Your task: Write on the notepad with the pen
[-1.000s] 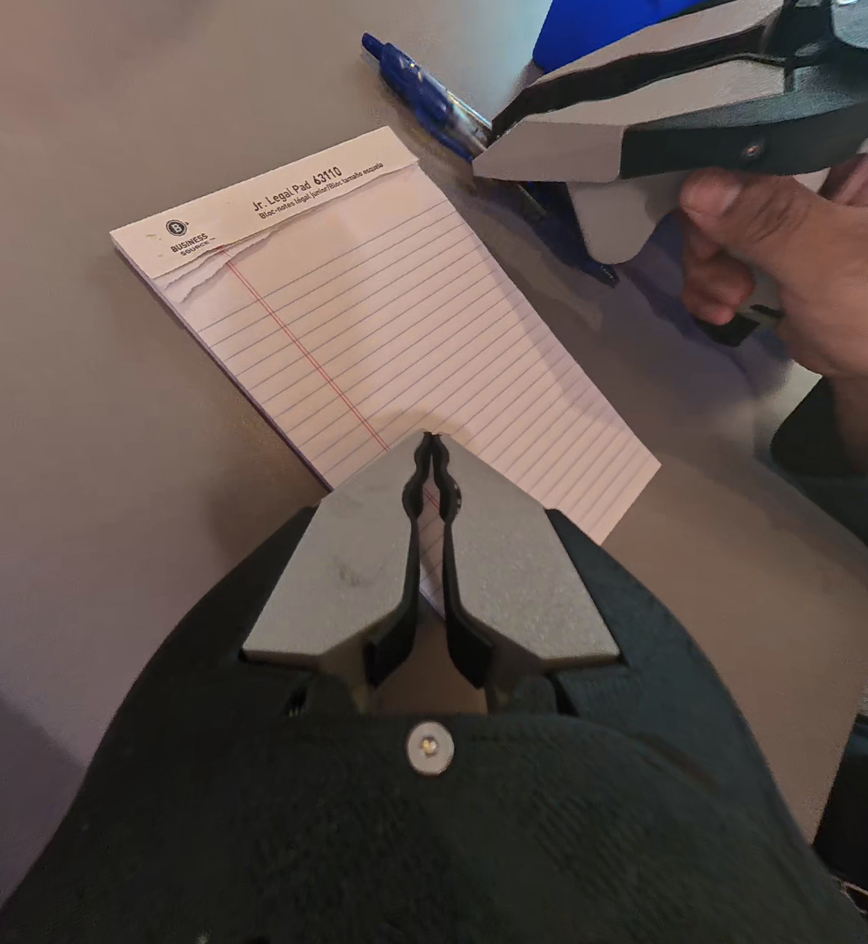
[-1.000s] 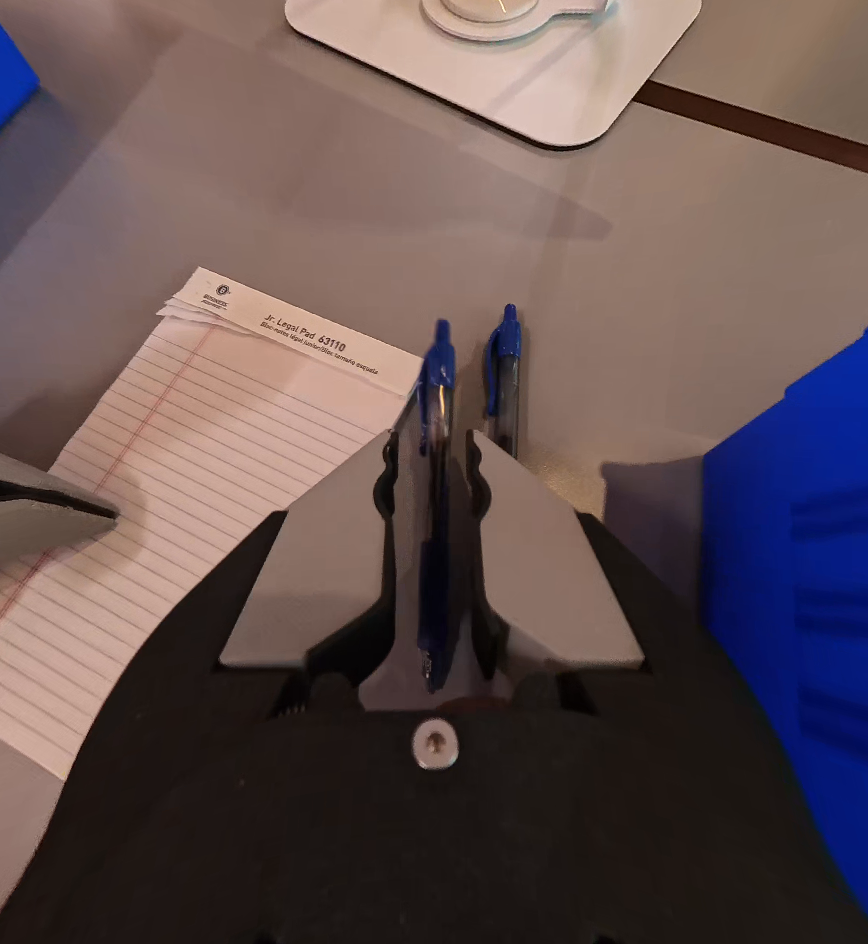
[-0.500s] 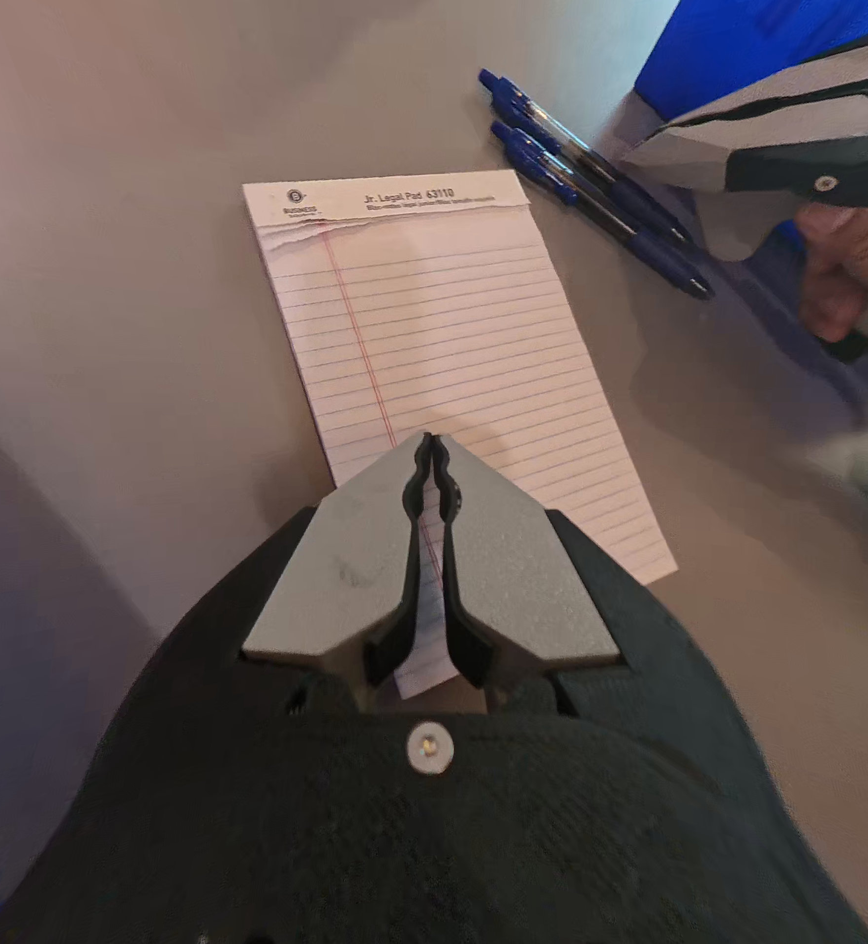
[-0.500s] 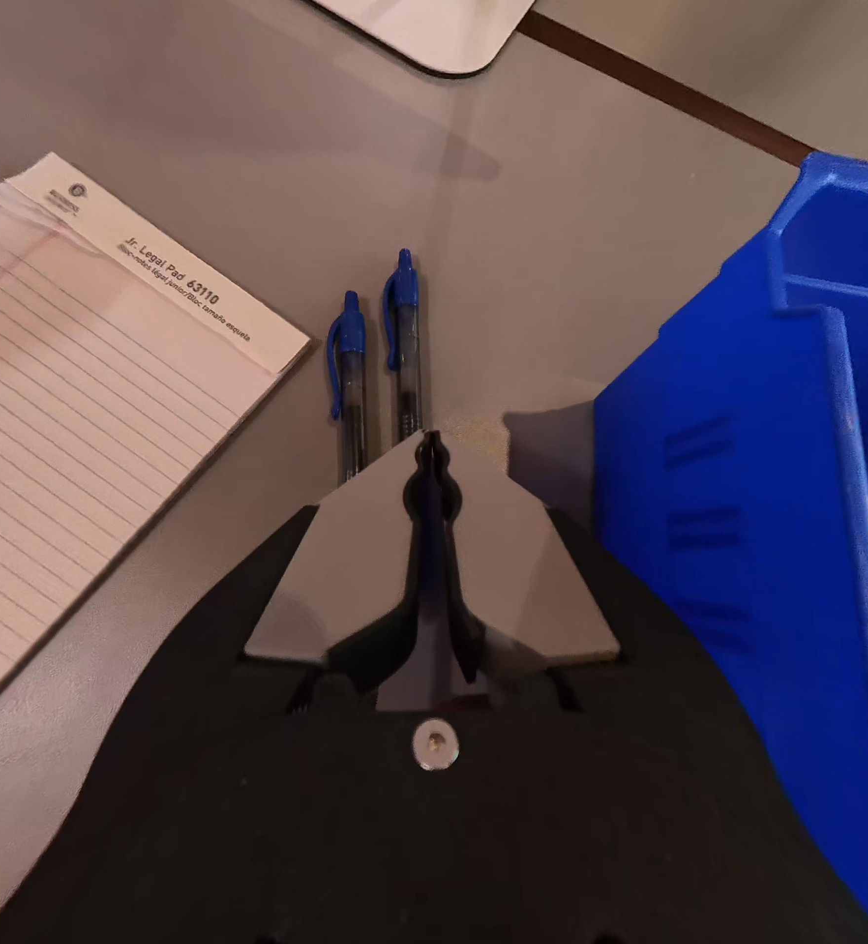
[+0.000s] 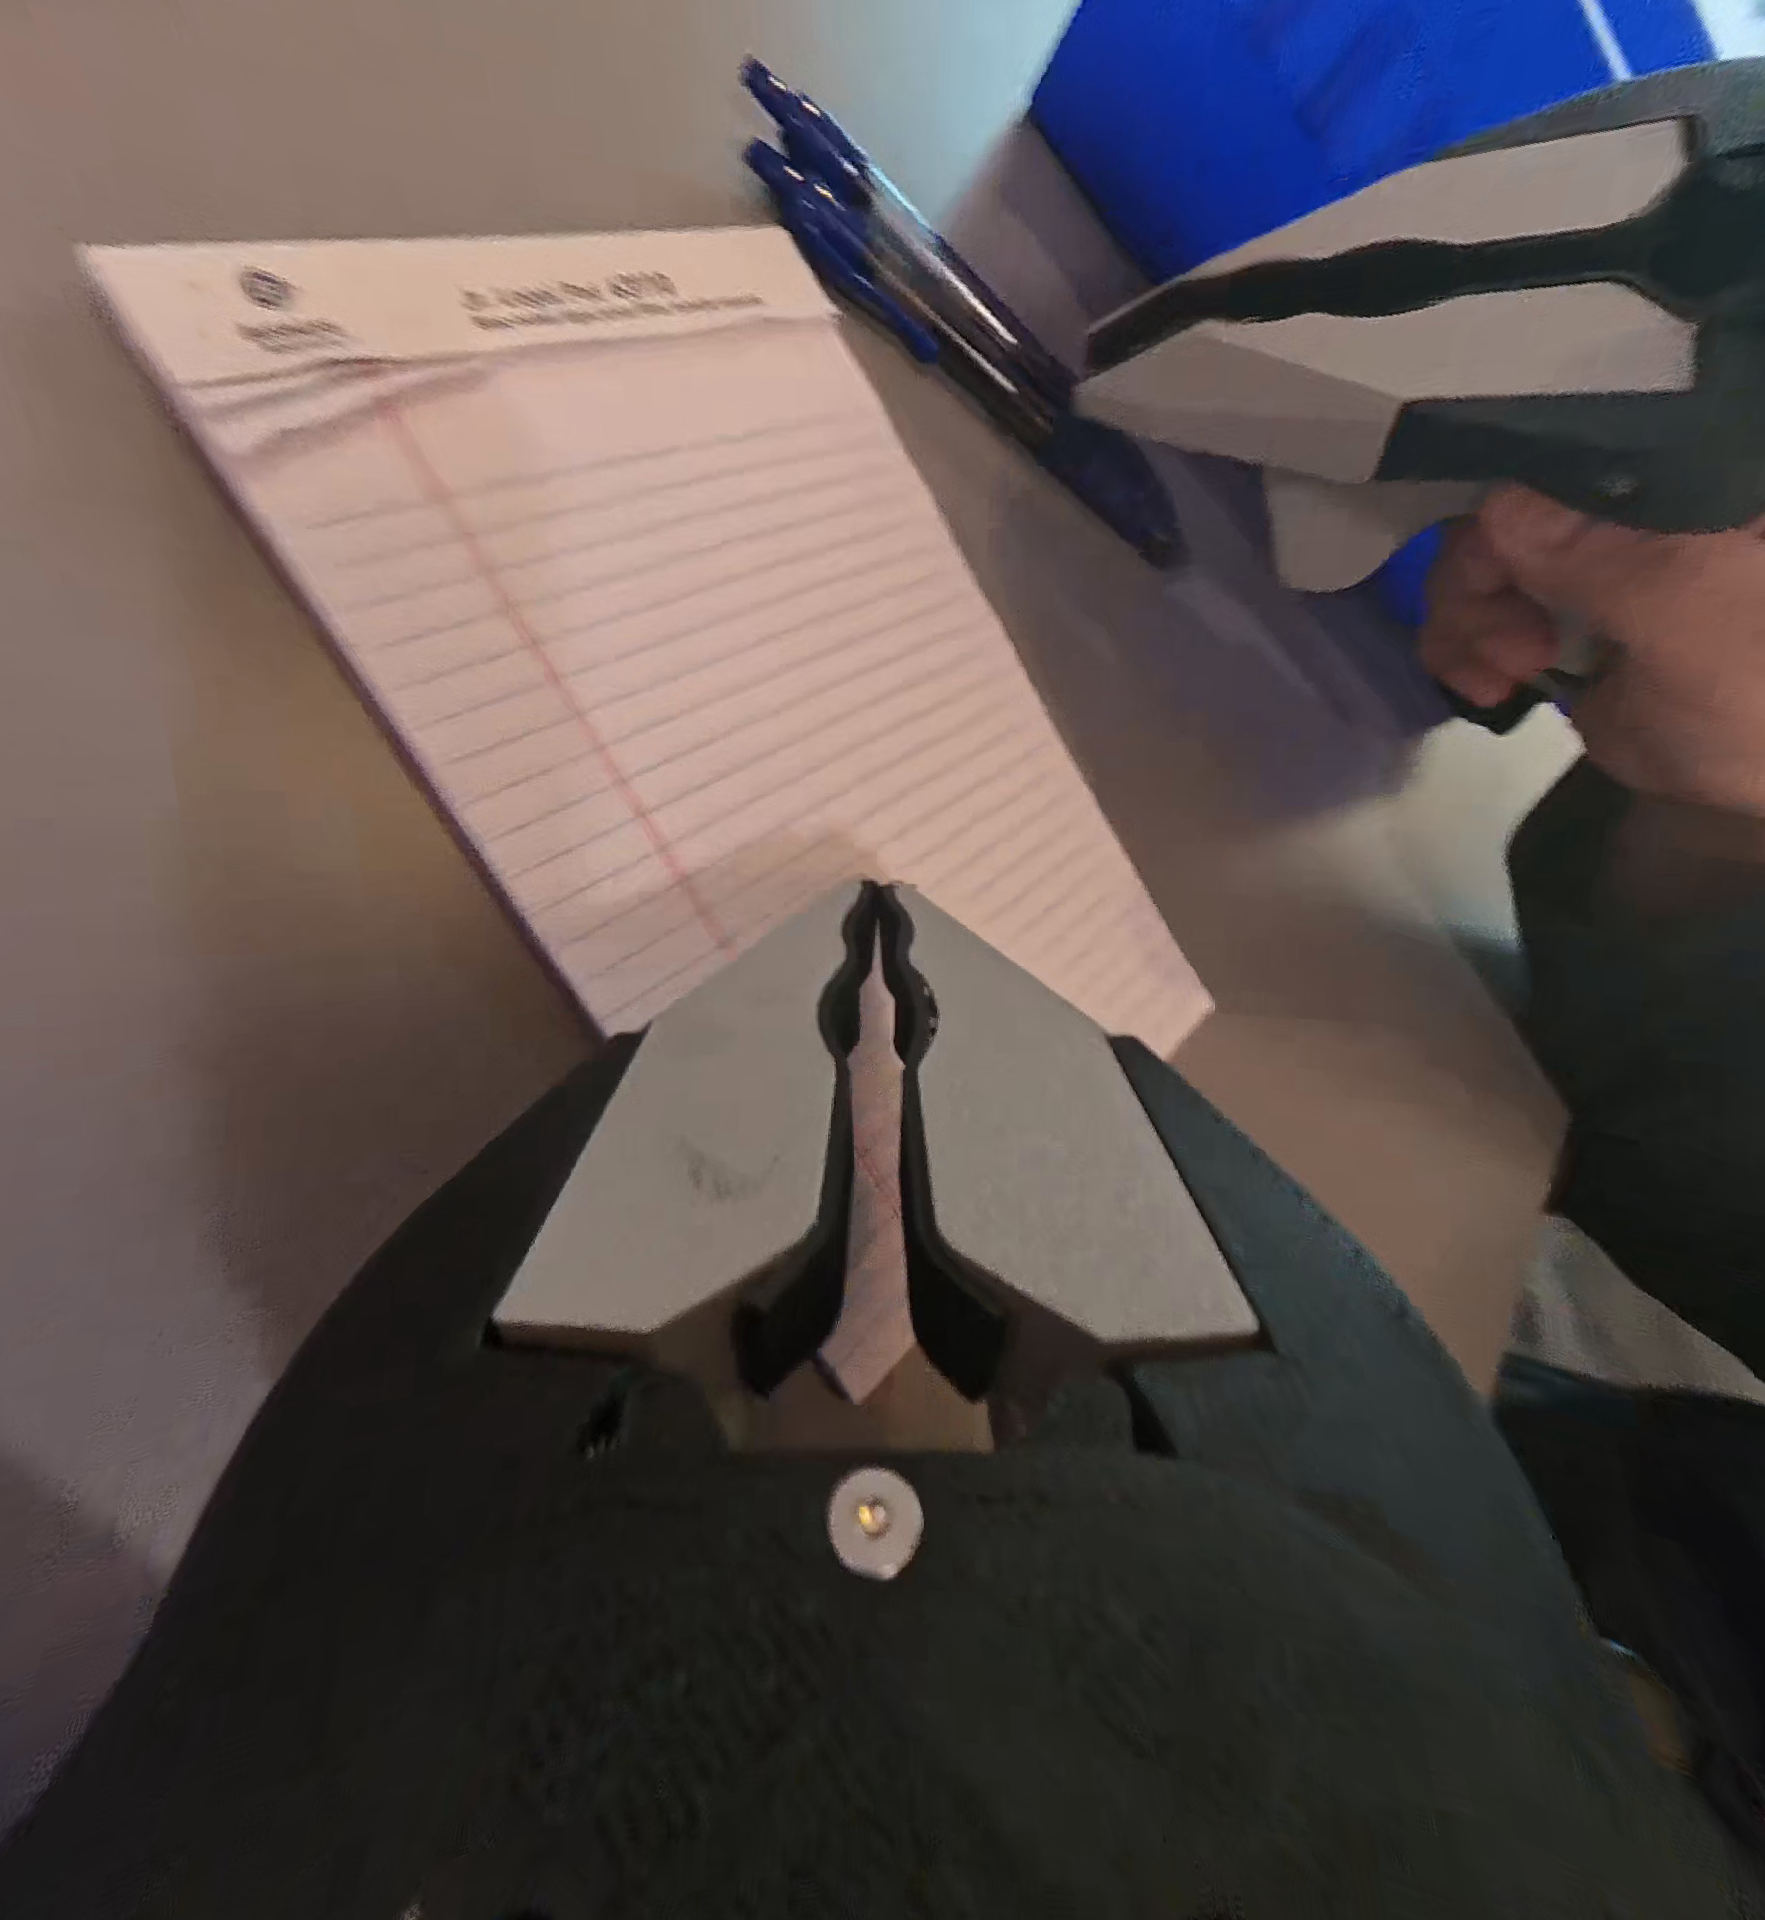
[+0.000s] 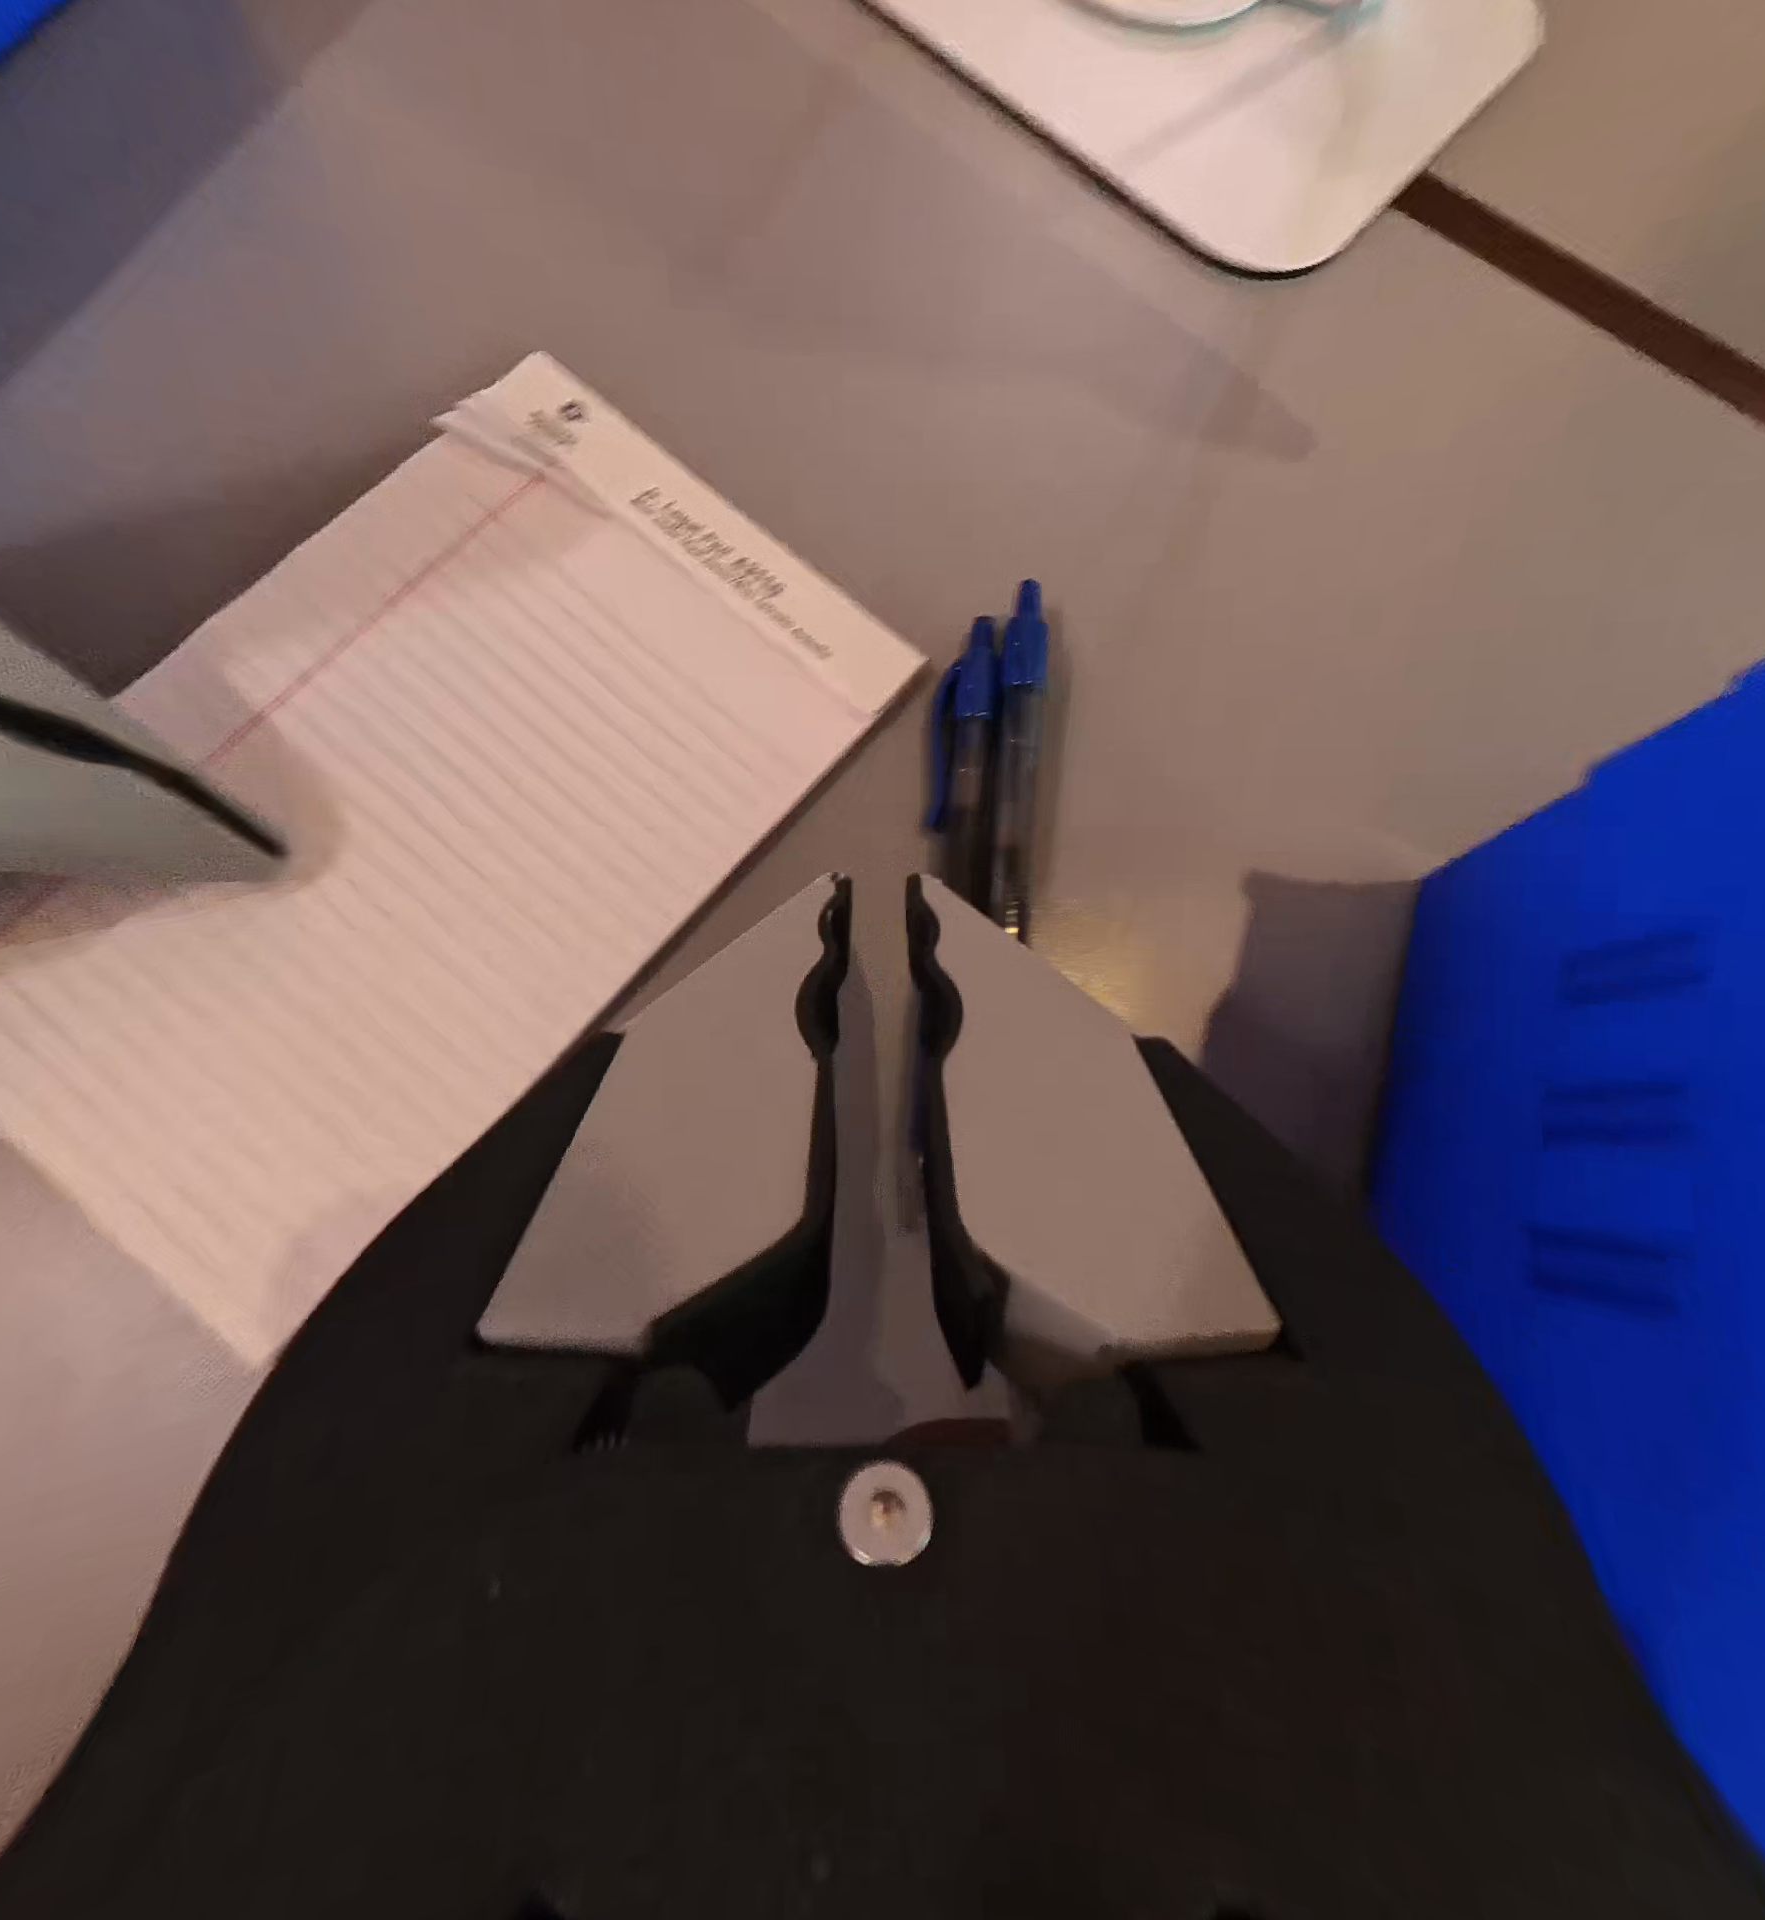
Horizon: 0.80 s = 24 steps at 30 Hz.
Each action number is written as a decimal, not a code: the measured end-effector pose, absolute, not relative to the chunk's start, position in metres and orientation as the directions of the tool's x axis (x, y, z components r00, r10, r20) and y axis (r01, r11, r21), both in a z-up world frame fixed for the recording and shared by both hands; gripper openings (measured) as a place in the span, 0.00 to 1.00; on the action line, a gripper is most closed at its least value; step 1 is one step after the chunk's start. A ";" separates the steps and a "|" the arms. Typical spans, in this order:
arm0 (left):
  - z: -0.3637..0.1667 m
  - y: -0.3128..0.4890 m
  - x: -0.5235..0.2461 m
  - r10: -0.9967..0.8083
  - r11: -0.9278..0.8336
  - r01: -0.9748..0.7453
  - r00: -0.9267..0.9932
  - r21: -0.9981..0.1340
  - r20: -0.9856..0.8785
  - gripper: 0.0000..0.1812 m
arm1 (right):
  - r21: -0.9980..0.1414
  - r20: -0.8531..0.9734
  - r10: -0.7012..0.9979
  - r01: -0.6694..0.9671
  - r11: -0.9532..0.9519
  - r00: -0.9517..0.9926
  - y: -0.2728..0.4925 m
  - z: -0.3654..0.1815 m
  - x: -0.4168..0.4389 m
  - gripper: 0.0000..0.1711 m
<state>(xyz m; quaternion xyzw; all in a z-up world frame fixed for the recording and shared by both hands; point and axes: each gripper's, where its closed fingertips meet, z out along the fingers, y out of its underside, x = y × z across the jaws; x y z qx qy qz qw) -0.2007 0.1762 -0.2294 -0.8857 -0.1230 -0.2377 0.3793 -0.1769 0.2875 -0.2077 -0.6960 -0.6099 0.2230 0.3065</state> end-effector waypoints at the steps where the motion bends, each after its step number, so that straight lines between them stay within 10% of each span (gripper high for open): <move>1: -0.229 0.177 -0.196 0.021 -0.690 0.397 0.847 -0.606 0.531 0.00 | -0.688 0.032 0.992 0.723 -0.065 0.120 0.279 -0.210 -0.177 0.04; 16: -0.213 0.192 -0.175 -0.118 -0.638 0.282 0.884 -0.716 0.453 0.00 | -0.856 0.116 0.988 0.515 0.046 0.105 0.261 -0.172 -0.202 0.09; 24: -0.183 0.186 -0.241 0.119 -0.452 0.160 0.986 -0.878 0.118 0.06 | -0.919 0.118 0.983 0.390 0.056 0.138 0.252 -0.155 -0.210 0.13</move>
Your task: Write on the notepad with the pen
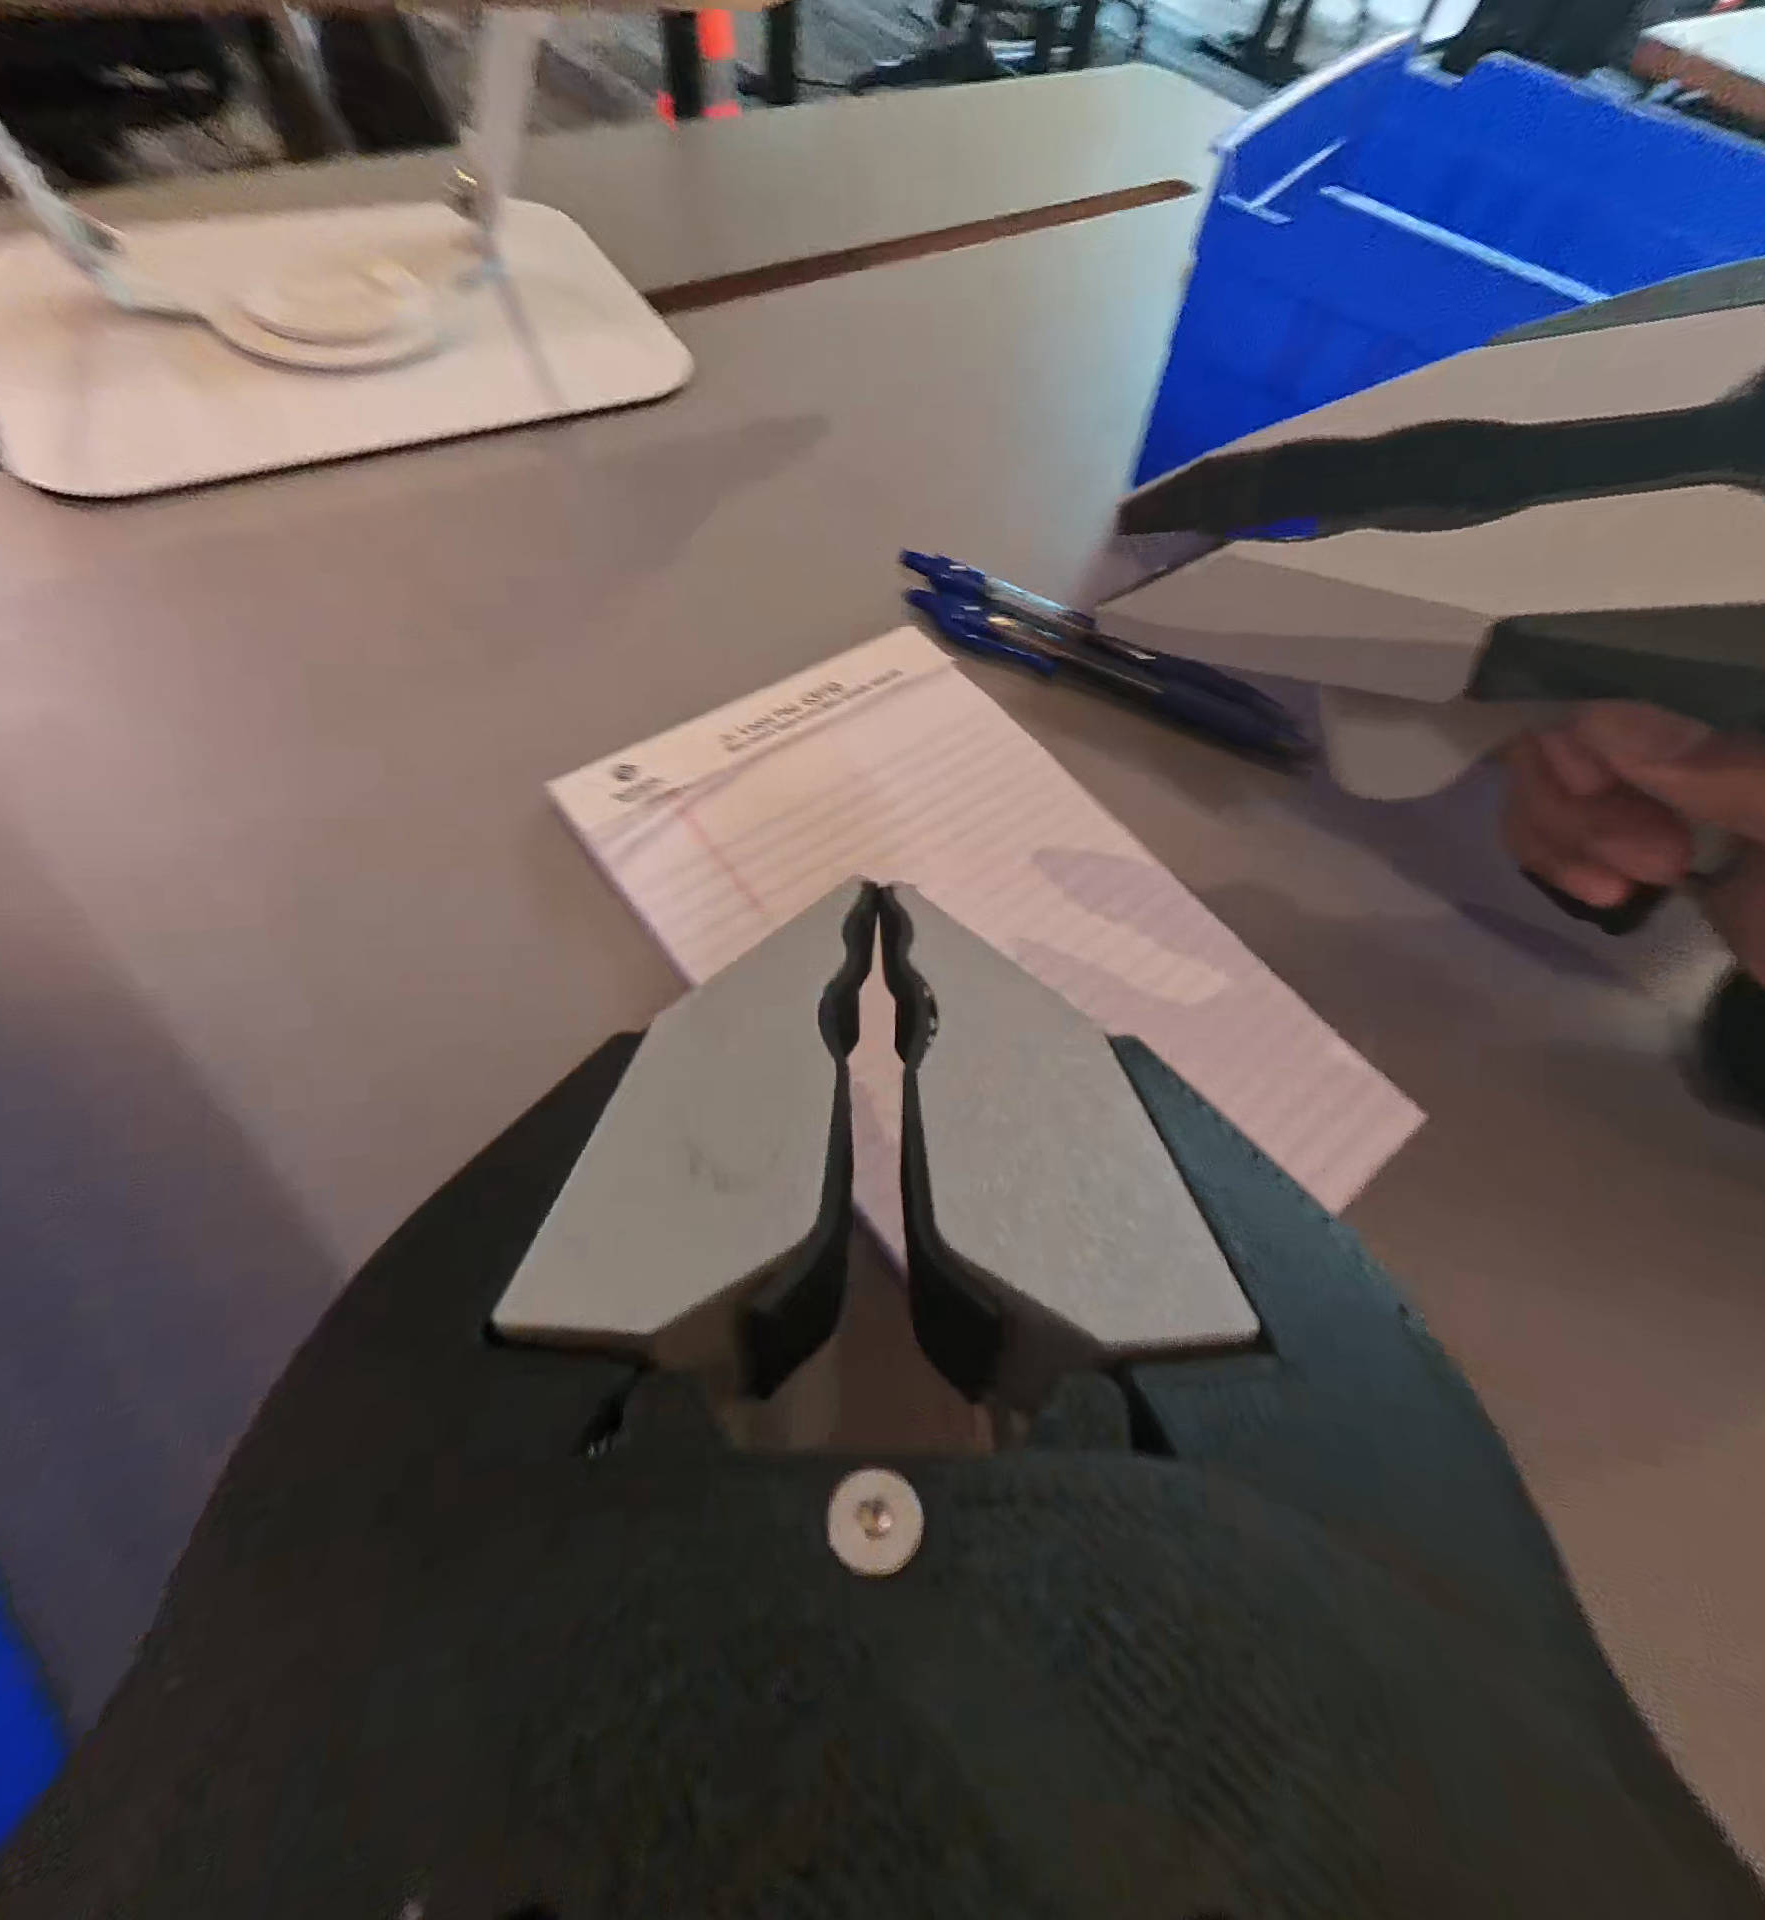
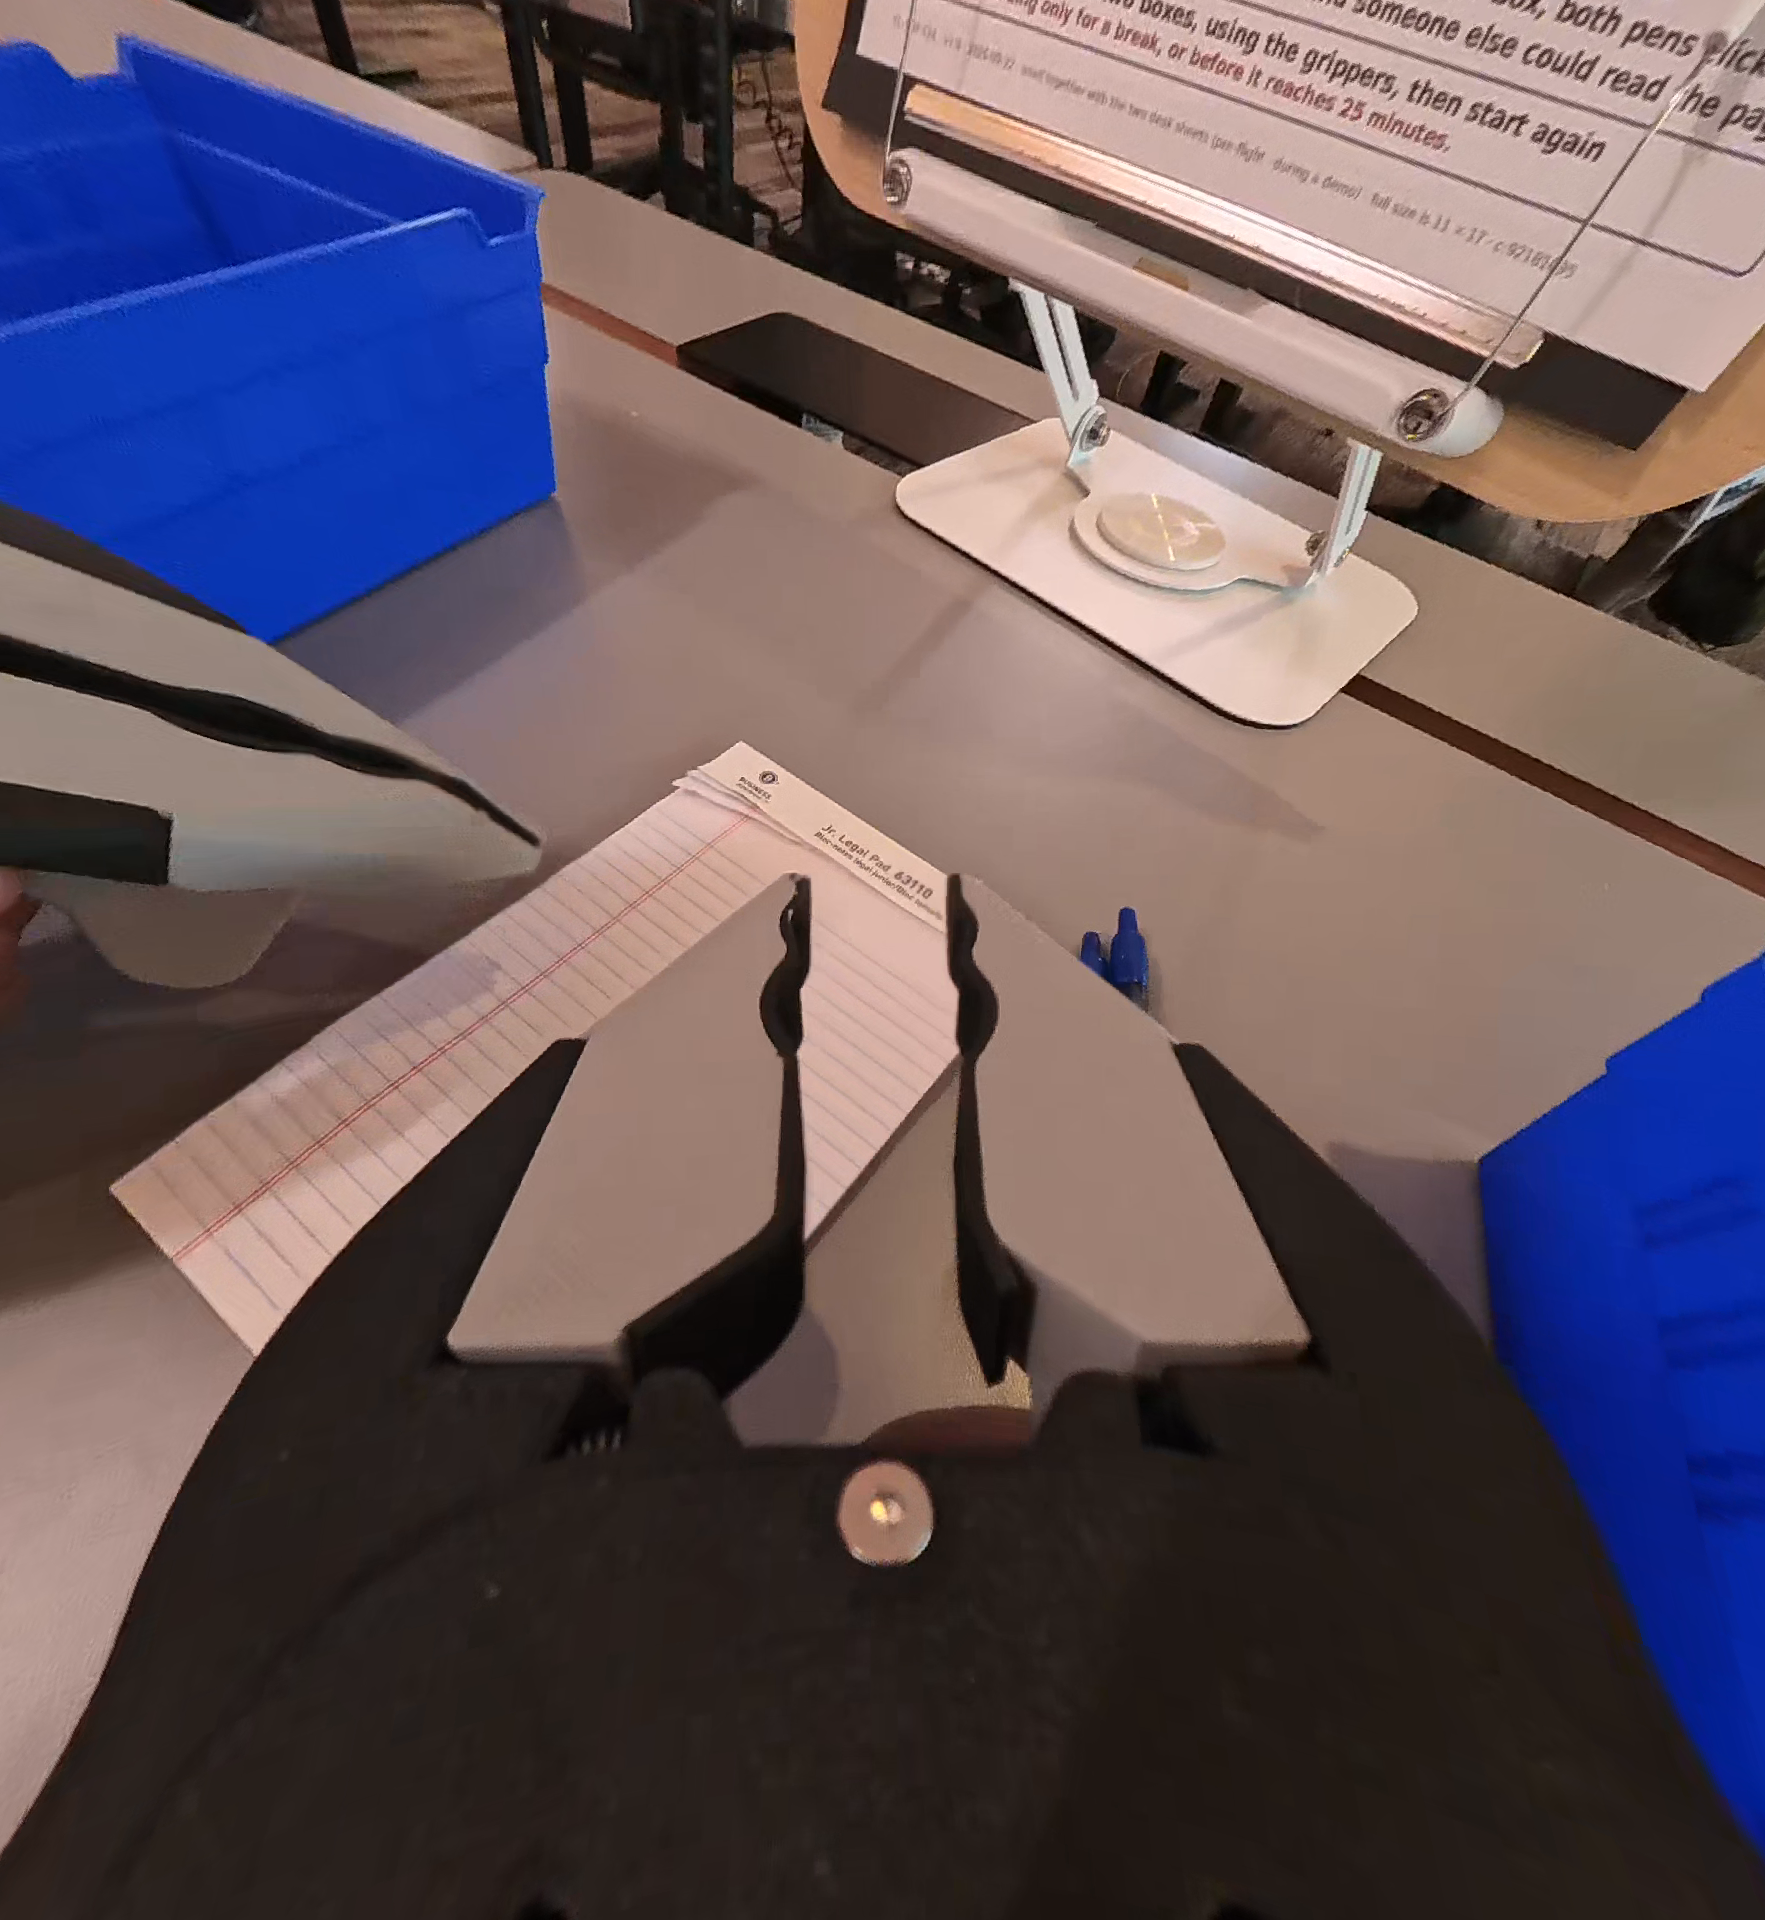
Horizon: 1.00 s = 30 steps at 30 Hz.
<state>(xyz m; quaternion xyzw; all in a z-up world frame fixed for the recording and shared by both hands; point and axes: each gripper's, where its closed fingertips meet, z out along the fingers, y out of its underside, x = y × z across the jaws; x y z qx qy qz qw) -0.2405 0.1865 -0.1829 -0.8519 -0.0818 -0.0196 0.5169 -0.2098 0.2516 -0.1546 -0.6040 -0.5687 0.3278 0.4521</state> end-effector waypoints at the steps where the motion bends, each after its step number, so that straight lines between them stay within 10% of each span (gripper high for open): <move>1: -0.184 0.184 -0.250 0.167 -0.456 0.138 0.984 -0.879 0.068 0.14 | -0.926 0.112 0.985 0.374 0.054 0.134 0.250 -0.154 -0.211 0.14; 8: -0.171 0.167 -0.310 0.451 -0.462 -0.126 0.819 -0.878 -0.355 0.45 | -0.948 0.041 0.994 0.317 0.006 0.102 0.245 -0.160 -0.218 0.19; 16: -0.179 0.169 -0.304 0.440 -0.394 0.034 0.884 -0.918 -0.156 0.13 | -0.947 -0.083 0.995 0.306 -0.093 0.047 0.239 -0.166 -0.221 0.19; 30: -0.186 0.175 -0.298 0.379 -0.393 0.099 0.923 -0.914 -0.062 0.14 | -0.942 -0.060 0.998 0.333 -0.047 -0.028 0.222 -0.173 -0.226 0.18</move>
